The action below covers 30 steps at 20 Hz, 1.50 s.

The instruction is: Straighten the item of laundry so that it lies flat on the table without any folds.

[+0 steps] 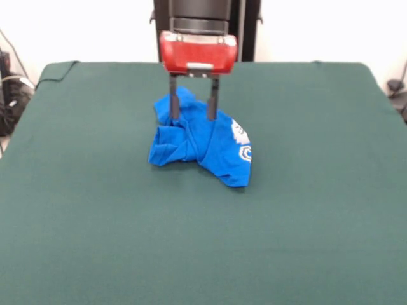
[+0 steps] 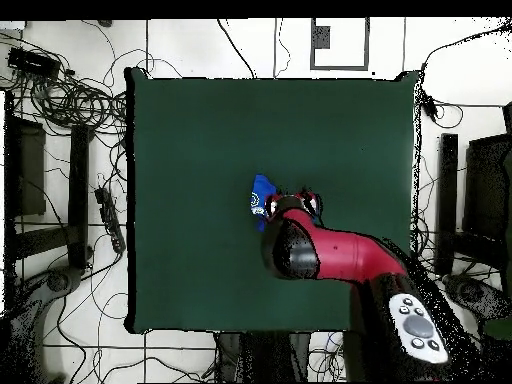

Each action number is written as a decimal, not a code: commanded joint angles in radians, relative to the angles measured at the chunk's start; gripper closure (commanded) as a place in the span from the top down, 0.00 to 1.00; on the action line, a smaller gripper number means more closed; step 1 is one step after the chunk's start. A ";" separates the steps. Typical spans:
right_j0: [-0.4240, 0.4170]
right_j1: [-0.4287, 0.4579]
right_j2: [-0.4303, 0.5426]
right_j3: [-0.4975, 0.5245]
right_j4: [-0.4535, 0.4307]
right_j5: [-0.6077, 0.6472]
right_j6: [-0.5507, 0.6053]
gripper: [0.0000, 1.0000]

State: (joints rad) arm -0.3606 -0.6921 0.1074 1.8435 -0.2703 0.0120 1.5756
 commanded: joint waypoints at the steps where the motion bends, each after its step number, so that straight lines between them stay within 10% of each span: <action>1: 0.078 0.130 -0.048 0.056 0.065 -0.103 0.267 1.00; 17: -0.022 0.106 -0.073 0.097 0.011 -0.183 0.200 1.00; 30: -0.001 0.317 -0.065 0.065 0.067 -0.324 0.253 1.00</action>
State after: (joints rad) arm -0.4144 -0.5005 -0.0044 1.8676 -0.2560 -0.2489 1.5756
